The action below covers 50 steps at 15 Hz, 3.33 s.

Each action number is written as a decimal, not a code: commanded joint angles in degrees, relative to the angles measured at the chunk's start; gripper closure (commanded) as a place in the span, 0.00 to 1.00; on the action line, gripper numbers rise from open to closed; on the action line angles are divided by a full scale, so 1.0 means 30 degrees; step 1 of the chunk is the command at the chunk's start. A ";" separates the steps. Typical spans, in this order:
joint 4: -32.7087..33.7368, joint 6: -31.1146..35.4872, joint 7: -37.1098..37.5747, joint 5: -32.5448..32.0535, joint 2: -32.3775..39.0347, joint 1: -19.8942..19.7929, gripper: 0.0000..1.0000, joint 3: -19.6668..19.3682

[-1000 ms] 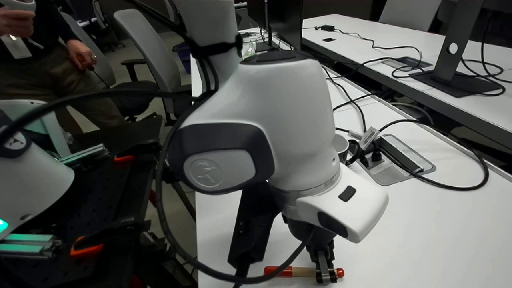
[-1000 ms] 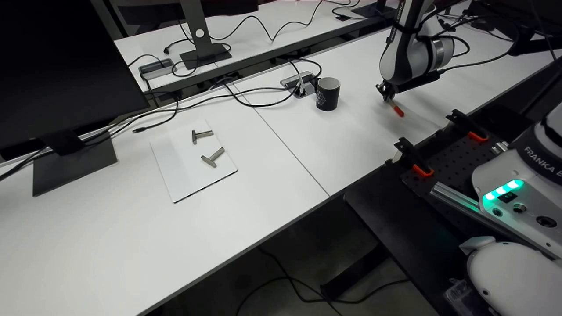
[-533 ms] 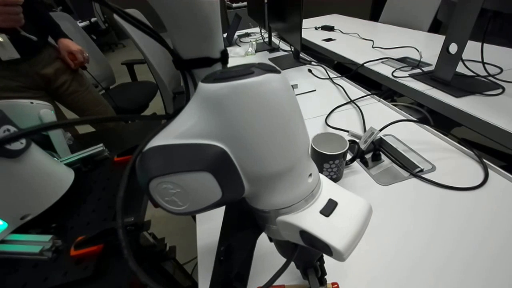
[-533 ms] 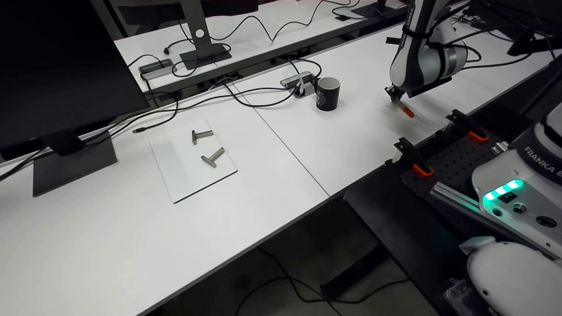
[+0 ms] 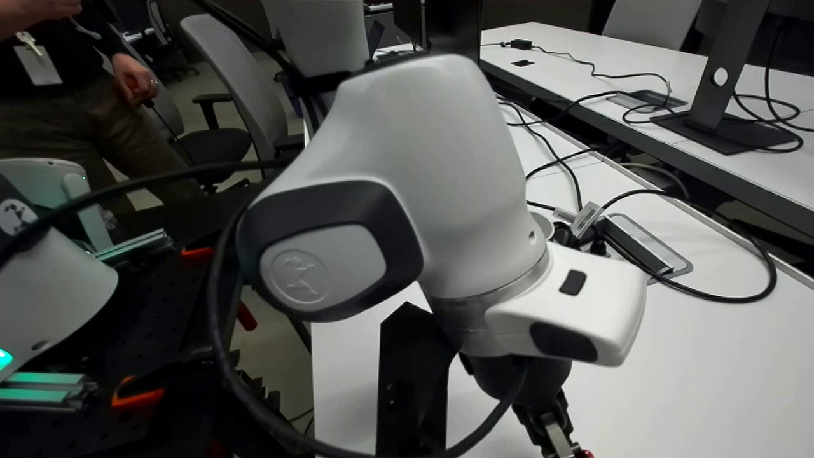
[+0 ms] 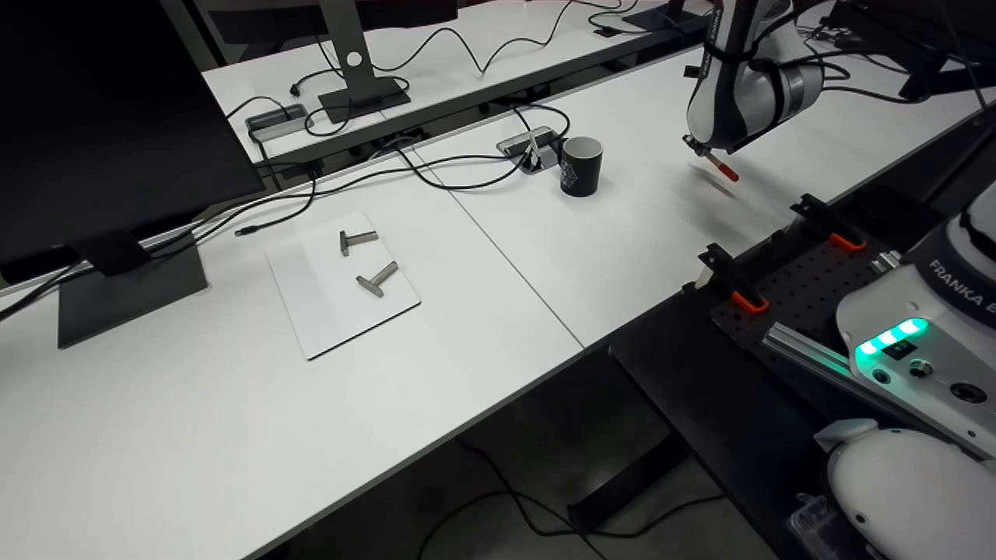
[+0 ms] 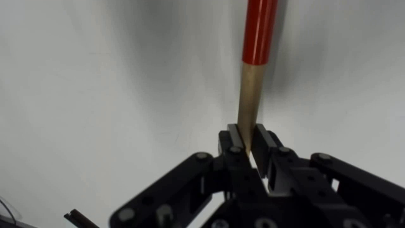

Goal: Put the marker inside the mug.

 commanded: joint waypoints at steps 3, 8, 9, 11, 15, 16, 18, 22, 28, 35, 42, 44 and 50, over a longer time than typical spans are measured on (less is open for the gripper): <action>-0.0052 0.0001 -0.0220 0.2117 -0.0518 0.4303 0.94 -0.2013; 0.0121 0.0000 0.0575 0.4276 -0.1351 0.6632 0.94 -0.2558; 0.0105 -0.0002 0.0818 0.4704 -0.1517 0.6849 0.94 -0.2541; 0.0064 -0.0005 0.1211 0.5082 -0.2093 0.6573 0.94 -0.2035; 0.0238 -0.0007 0.2065 0.5068 -0.3564 0.5592 0.94 -0.0887; 0.0292 -0.0006 0.2160 0.5247 -0.3775 0.5717 0.94 -0.0938; 0.0374 -0.0006 0.2230 0.6075 -0.3981 0.6699 0.94 -0.1643; 0.0555 -0.0021 0.1901 0.6230 -0.3898 0.6627 0.74 -0.1516; 0.1275 -0.0054 0.2118 0.6685 -0.3982 0.7177 0.94 -0.1735; 0.6452 -0.0116 0.5610 0.8528 -0.1650 1.2151 0.94 -0.5647; 0.8018 -0.0177 1.1060 0.9242 0.0876 1.5882 0.94 -0.8691; 0.8612 -0.0178 1.2881 0.9322 0.1573 1.6791 0.94 -0.9657; 0.8730 -0.0009 1.6860 0.9539 0.3281 1.8991 0.94 -1.1501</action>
